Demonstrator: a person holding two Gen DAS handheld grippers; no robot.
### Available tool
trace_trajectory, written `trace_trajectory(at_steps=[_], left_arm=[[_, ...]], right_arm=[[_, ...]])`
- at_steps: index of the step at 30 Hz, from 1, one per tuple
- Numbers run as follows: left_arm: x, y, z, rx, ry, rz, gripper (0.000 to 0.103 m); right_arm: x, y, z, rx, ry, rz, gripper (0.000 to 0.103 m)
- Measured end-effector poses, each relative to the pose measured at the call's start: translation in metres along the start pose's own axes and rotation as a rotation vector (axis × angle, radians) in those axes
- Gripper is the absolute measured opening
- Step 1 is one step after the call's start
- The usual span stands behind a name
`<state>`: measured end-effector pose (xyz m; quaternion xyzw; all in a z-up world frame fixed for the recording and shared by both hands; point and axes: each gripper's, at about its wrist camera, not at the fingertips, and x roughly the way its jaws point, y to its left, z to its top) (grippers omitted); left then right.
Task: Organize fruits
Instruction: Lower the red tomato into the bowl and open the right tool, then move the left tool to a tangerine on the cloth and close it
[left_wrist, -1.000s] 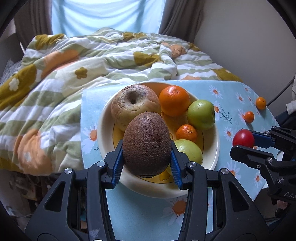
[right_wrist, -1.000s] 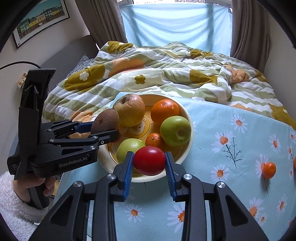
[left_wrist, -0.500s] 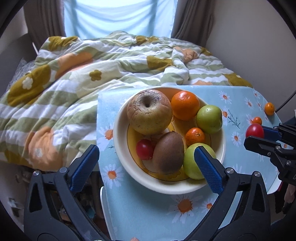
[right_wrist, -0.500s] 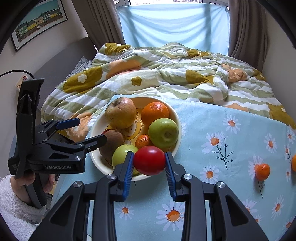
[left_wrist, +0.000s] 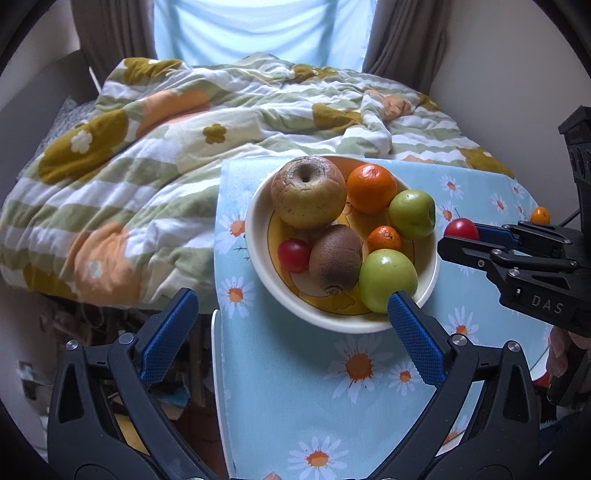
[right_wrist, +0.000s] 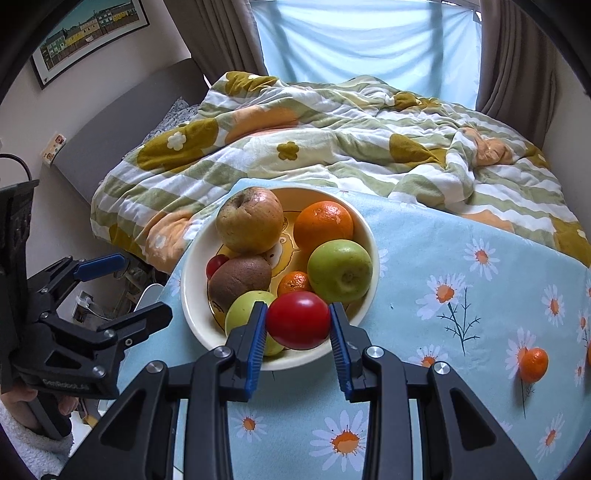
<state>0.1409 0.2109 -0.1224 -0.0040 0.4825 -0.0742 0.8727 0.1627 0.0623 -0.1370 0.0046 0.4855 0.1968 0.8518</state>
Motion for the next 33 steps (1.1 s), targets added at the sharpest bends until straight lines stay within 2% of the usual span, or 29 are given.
trace_trajectory(at_steps=[15,16,17,18,19,20,23,26,33], left_arm=[[-0.004,-0.004,-0.02,-0.024,0.014,0.019,0.103],[-0.003,-0.005,-0.02,-0.024,0.016,0.017,0.103],[-0.003,-0.005,-0.021,-0.023,0.019,0.016,0.103],[-0.003,-0.006,-0.022,-0.021,0.022,0.015,0.103],[-0.003,-0.006,-0.022,-0.02,0.023,0.016,0.103],[-0.004,-0.005,-0.022,-0.02,0.024,0.017,0.103],[-0.006,-0.004,-0.022,-0.023,0.024,0.014,0.103],[-0.01,-0.004,-0.022,-0.022,0.017,0.017,0.103],[-0.034,-0.005,-0.014,-0.009,-0.014,0.044,0.103]], right_arm=[[0.025,-0.008,-0.003,0.037,0.053,0.01,0.031],[0.025,-0.008,-0.003,0.042,0.051,0.012,0.039],[0.024,-0.009,-0.004,0.046,0.048,0.014,0.057],[0.023,-0.009,-0.005,0.049,0.042,0.016,0.066],[0.021,-0.009,-0.005,0.049,0.036,0.01,0.082],[0.02,-0.008,-0.006,0.046,0.029,-0.001,0.09],[0.014,-0.006,-0.008,0.04,0.003,-0.012,0.091],[0.009,-0.005,-0.01,0.038,-0.019,-0.027,0.102],[-0.015,0.0,-0.008,0.03,-0.065,-0.03,0.102]])
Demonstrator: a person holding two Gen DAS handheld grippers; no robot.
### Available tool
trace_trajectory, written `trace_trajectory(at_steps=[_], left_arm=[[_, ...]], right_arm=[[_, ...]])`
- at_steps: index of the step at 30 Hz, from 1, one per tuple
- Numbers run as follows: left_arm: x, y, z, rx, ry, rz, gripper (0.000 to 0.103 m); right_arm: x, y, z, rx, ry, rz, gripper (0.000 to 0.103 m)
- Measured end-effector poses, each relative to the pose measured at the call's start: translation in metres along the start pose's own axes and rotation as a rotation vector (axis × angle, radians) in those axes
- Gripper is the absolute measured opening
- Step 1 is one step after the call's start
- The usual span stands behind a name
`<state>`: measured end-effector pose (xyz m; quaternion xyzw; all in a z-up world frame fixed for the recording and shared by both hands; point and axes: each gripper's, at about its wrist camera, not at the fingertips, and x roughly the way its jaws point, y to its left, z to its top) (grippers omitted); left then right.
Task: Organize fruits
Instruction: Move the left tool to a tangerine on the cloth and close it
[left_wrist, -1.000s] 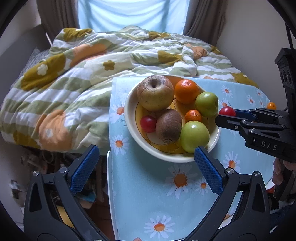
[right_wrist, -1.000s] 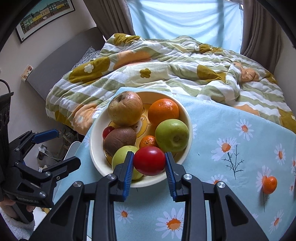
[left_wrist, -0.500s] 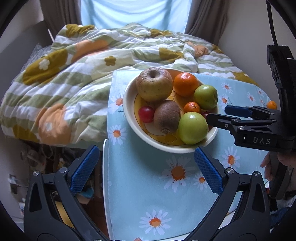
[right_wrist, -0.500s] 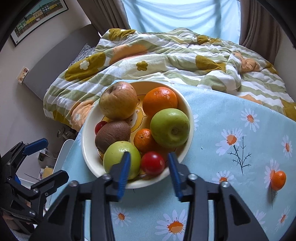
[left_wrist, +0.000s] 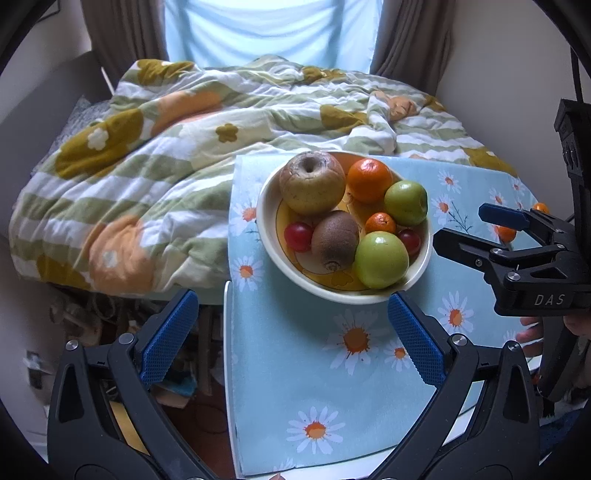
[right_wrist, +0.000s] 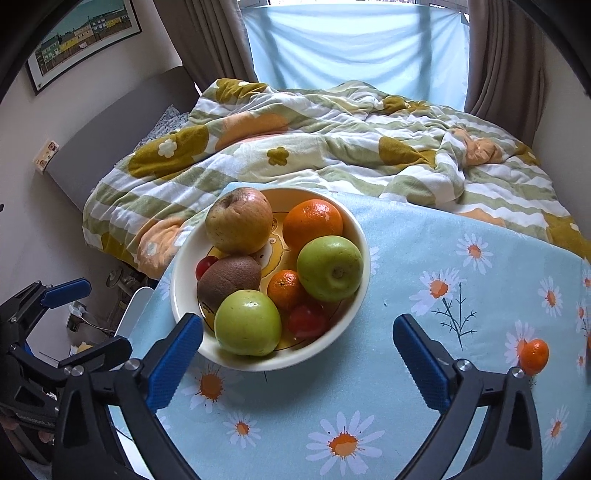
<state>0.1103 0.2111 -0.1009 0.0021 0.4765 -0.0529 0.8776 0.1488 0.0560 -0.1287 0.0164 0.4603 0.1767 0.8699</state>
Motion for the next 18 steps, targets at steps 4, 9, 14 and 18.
trace_trajectory(at_steps=[4,9,14,18], left_arm=[[-0.018,0.0,0.007,0.008,-0.032,0.003,0.103],[-0.032,-0.005,0.013,0.045,-0.038,0.001,0.103],[-0.037,-0.018,0.026,0.101,-0.048,-0.012,0.103],[-0.042,-0.036,0.038,0.129,-0.075,-0.029,0.103]], right_arm=[[-0.022,0.002,0.003,0.02,-0.028,0.008,0.102],[-0.046,0.001,0.001,0.06,-0.046,-0.012,0.102],[-0.069,-0.008,-0.005,0.107,-0.057,-0.063,0.102],[-0.093,-0.022,-0.009,0.125,-0.088,-0.094,0.102]])
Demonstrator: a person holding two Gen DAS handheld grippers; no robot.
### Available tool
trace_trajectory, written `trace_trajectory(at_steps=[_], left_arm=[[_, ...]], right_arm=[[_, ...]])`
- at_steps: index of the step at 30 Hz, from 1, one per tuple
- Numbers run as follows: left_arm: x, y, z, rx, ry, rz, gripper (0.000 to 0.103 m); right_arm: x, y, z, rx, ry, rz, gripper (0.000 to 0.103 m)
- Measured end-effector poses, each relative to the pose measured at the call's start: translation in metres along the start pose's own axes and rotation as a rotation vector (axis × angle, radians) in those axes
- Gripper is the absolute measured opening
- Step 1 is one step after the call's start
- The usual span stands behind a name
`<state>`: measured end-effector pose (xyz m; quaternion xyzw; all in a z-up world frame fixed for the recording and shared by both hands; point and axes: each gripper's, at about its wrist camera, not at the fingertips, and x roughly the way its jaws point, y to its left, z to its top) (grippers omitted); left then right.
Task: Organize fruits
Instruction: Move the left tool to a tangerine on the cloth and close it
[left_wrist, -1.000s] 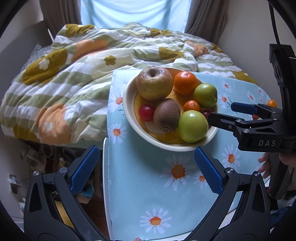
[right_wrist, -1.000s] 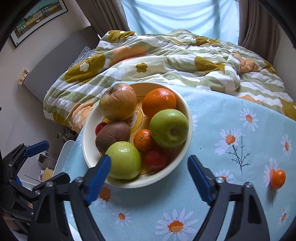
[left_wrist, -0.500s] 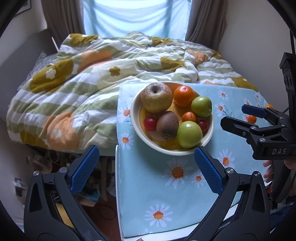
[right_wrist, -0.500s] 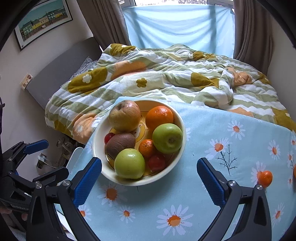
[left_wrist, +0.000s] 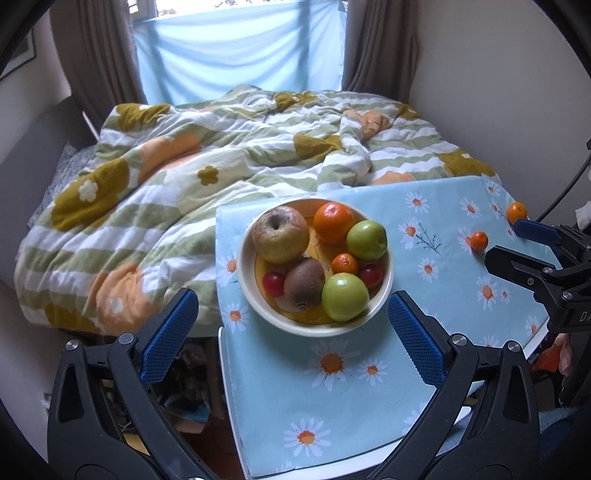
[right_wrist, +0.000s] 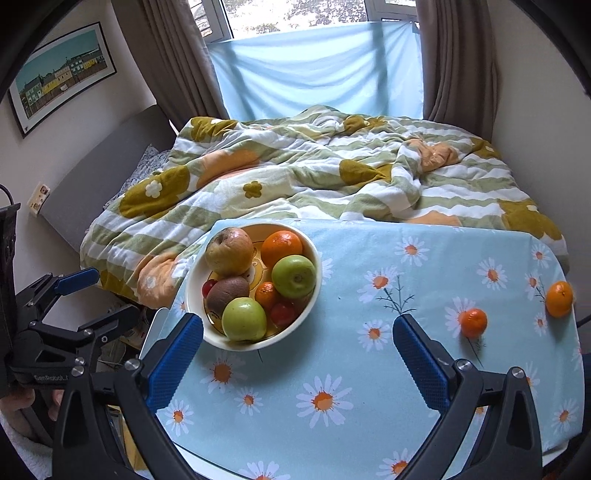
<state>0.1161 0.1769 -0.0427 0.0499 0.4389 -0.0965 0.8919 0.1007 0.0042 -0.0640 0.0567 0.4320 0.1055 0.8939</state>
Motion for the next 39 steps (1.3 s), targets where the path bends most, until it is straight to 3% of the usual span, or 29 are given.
trace_trajectory(at_steps=[8,13,18,25,36,39], left_arm=[[0.006,-0.063,0.021,0.021,-0.016,0.012,0.103],[0.022,-0.112,0.03,-0.034,0.013,-0.022,0.103],[0.042,-0.162,0.034,-0.026,0.039,-0.037,0.103],[0.077,-0.222,0.04,-0.03,0.069,-0.056,0.103],[0.14,-0.284,0.04,-0.047,0.098,-0.087,0.103],[0.156,-0.298,0.036,-0.036,0.119,-0.105,0.098]], right_arm=[[-0.031,-0.062,-0.002,0.018,-0.015,-0.028,0.102],[-0.042,-0.11,-0.003,0.009,-0.001,-0.017,0.103],[-0.048,-0.157,-0.004,0.004,0.009,-0.029,0.103],[-0.037,-0.224,-0.007,0.005,0.046,-0.035,0.103],[-0.006,-0.306,-0.009,-0.031,0.071,-0.037,0.103],[0.001,-0.32,-0.01,-0.054,0.077,-0.059,0.102]])
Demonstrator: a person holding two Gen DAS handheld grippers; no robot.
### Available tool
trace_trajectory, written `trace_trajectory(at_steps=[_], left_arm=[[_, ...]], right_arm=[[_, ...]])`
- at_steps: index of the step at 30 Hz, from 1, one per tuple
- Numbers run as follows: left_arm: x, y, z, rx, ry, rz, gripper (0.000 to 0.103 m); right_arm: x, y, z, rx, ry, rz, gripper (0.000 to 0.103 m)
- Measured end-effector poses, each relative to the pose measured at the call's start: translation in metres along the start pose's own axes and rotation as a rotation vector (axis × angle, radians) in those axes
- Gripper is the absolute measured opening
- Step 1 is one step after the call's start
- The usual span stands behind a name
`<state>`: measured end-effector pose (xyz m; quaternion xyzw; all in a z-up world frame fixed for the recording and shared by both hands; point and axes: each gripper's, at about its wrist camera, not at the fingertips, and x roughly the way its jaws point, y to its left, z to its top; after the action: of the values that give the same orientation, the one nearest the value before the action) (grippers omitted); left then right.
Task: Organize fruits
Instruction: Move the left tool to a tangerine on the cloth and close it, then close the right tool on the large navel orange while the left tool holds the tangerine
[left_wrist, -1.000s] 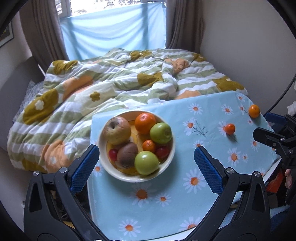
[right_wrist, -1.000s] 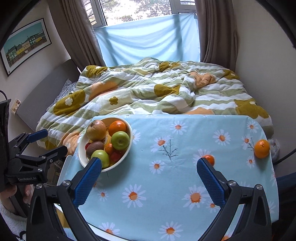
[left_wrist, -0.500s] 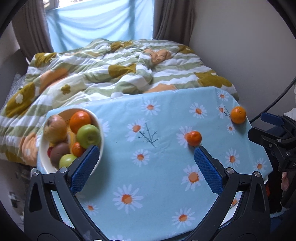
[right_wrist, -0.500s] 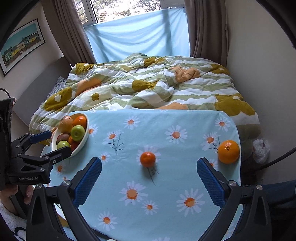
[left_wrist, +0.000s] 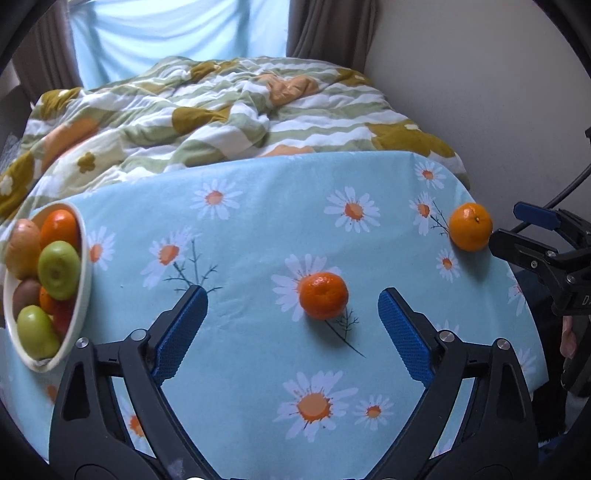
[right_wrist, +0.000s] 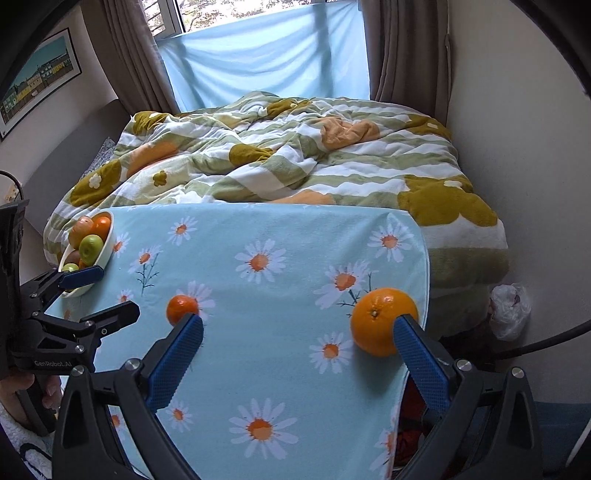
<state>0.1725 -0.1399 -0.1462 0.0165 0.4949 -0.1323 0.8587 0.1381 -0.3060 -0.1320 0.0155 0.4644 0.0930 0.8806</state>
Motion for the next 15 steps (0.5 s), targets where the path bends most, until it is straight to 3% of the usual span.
trace_trajectory(at_steps=[2,4,8,13,15], left_arm=[[0.013,-0.006,-0.002,0.012,0.017,0.005,0.091],[0.025,-0.011,-0.003,0.018,0.032,0.009,0.076],[0.042,-0.019,-0.007,0.038,0.055,0.021,0.068],[0.051,-0.024,-0.011,0.06,0.085,0.004,0.044],[0.051,-0.026,-0.012,0.067,0.085,0.011,0.044]], right_arm=[[0.006,-0.007,-0.002,-0.021,0.007,-0.026,0.102],[0.013,-0.015,-0.003,-0.032,0.017,-0.03,0.102],[0.025,-0.026,-0.005,-0.044,0.045,-0.039,0.102],[0.035,-0.026,-0.006,-0.125,0.066,-0.09,0.1],[0.037,-0.025,-0.007,-0.173,0.057,-0.12,0.098]])
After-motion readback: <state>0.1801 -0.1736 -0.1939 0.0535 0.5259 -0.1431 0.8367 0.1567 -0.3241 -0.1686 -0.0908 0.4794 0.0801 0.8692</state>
